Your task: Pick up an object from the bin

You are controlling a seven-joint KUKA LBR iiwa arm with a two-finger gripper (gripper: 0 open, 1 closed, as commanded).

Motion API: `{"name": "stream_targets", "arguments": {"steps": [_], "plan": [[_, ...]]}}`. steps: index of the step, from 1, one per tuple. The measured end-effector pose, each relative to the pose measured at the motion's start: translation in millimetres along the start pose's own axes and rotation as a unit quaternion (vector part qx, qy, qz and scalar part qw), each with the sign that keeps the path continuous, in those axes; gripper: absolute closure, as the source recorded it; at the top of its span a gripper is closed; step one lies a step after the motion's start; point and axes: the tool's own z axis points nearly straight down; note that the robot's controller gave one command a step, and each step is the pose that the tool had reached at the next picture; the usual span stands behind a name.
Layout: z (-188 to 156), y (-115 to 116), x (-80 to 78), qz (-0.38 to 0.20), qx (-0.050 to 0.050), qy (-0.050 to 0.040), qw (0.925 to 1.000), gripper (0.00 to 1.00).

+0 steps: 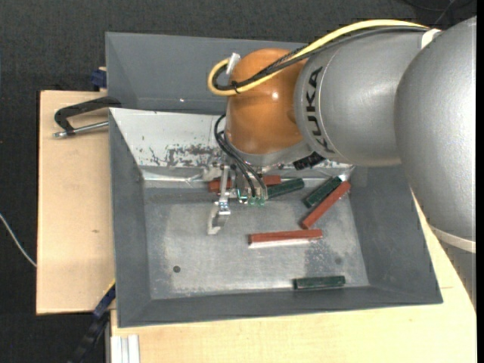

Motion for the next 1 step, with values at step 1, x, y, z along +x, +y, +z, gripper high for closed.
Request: {"name": "stream_targets", "arguments": {"steps": [1], "plan": [[-0.8,-33.4,-1.7,-0.038,-0.001,0.0006,0.9993,0.0]]}}
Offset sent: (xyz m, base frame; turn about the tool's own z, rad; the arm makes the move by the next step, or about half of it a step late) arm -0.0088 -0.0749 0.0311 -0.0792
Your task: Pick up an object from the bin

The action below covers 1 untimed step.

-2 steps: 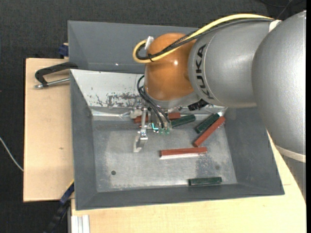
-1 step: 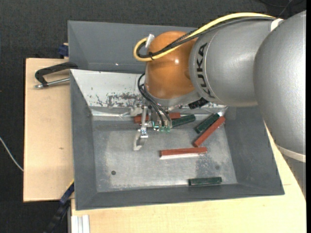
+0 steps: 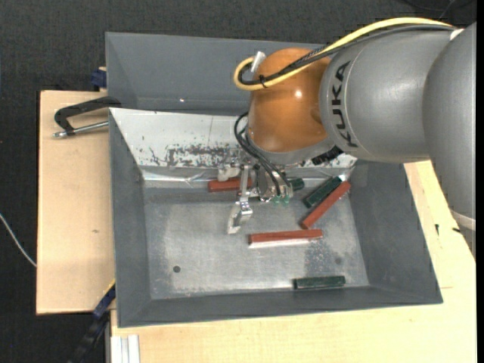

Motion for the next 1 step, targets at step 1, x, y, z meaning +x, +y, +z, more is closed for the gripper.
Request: {"name": "stream_targets", "arguments": {"steps": [1], "plan": [[-24.3,-34.5,10.2,-0.004,0.001,-0.0012,1.0,0.0]]}}
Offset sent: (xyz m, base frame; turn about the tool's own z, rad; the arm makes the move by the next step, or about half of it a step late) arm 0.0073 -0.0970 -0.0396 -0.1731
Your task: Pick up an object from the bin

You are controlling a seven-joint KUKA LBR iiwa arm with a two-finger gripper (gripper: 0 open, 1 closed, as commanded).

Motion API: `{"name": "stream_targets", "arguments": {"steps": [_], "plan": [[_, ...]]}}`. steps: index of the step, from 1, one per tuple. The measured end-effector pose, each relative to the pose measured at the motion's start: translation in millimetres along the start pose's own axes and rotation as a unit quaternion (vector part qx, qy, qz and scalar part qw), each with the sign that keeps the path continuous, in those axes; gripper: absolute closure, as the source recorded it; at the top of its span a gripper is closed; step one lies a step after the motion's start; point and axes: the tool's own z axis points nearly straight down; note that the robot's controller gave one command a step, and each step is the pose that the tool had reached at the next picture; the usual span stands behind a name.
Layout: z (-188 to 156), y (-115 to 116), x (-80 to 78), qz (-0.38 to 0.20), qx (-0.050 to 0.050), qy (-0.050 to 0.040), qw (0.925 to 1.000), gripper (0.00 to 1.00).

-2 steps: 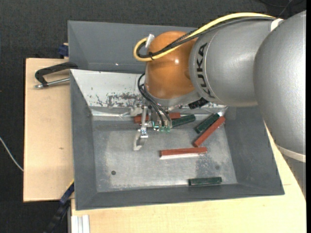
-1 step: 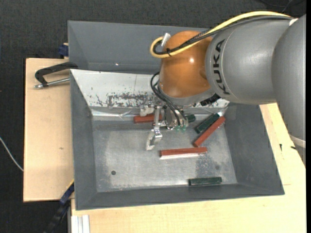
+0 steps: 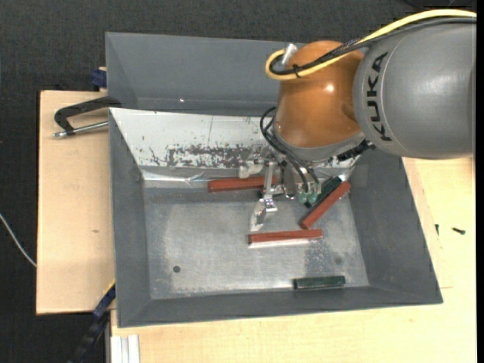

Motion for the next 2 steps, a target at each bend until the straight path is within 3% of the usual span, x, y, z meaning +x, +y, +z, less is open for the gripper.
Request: {"name": "stream_targets", "arguments": {"steps": [1,2], "plan": [[23.0,-33.8,-7.4,-0.044,0.0,-0.0046,0.999,0.0],[73.9,-40.3,4.1,-0.154,0.0,-0.0007,0.988,0.0]]}}
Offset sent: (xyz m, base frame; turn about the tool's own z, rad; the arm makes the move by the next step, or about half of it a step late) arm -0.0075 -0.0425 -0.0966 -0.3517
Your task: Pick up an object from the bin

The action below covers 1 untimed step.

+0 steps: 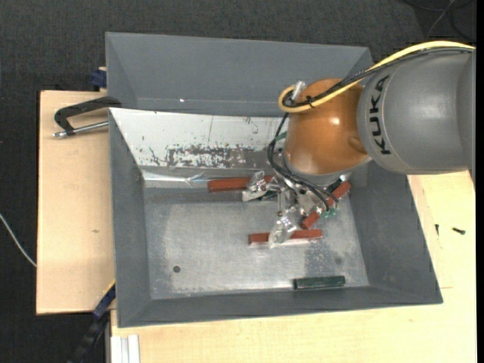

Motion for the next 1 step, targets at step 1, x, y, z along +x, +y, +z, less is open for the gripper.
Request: {"name": "stream_targets", "arguments": {"steps": [1], "plan": [[15.8,-29.0,8.0,-0.072,-0.001,-0.0004,0.9974,1.0]]}}
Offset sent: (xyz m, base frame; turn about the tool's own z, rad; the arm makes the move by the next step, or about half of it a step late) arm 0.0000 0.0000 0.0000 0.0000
